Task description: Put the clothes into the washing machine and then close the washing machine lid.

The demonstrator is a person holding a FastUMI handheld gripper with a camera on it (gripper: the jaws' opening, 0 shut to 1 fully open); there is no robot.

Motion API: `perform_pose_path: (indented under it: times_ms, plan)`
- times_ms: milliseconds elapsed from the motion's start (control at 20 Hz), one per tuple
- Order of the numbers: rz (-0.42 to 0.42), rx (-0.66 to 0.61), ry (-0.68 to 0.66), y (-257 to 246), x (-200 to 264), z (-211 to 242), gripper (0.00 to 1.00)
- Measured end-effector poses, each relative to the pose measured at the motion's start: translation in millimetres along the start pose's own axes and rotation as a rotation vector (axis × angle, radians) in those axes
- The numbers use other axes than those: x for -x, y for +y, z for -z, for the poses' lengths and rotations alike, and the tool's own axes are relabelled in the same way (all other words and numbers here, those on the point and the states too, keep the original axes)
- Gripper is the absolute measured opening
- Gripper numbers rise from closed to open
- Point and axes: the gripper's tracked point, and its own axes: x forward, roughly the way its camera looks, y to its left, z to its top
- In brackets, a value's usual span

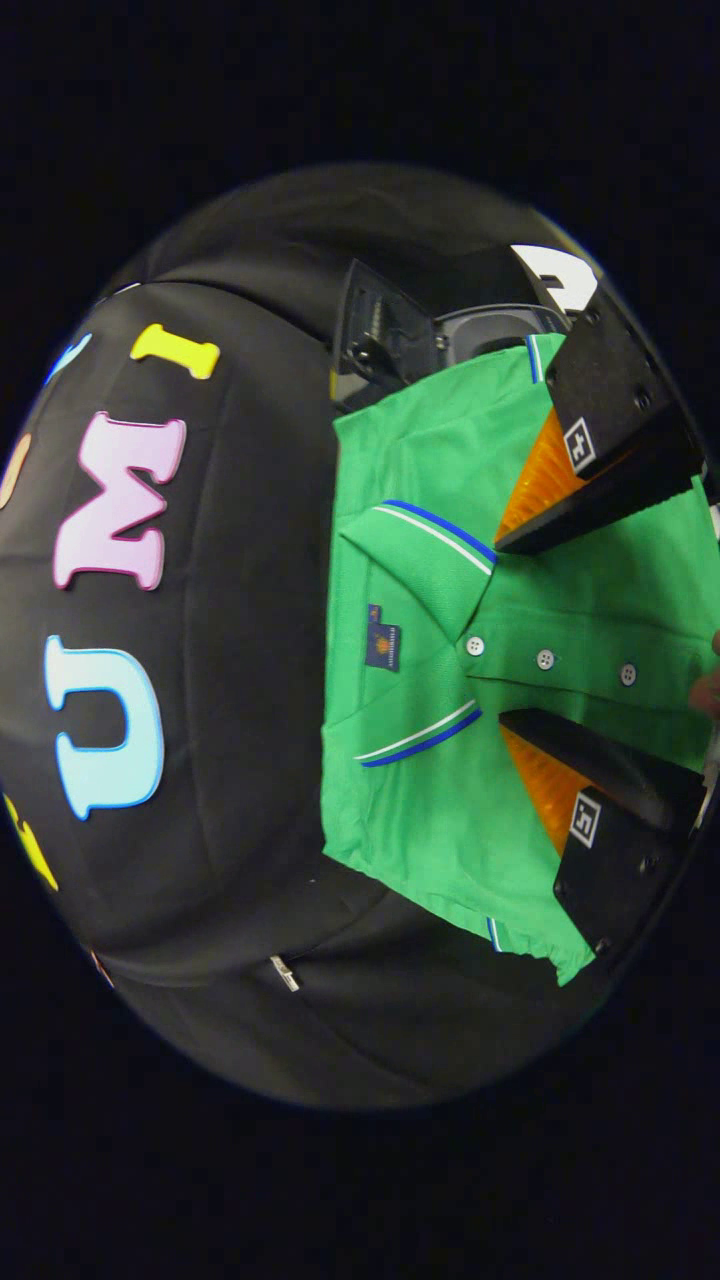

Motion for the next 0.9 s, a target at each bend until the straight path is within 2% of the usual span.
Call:
perform_pose_path:
  times_ms: [300,550,650,700,750,900]
  plan:
    - [0.04,-0.027,0.282,-3.1,-2.5,0.2,0.99]
    - [0.056,-0.033,0.351,-5.3,-4.2,-1.3,0.99]
    - [0.063,-0.039,0.354,-8.6,-3.2,-3.3,0.94]
    - [0.07,-0.047,0.355,-10.7,-1.6,-4.2,0.85]
    - [0.073,-0.051,0.362,-11.3,-1.9,-5.3,0.81]
    - [0.07,-0.04,0.37,-16.1,2.0,-10.3,0.53]
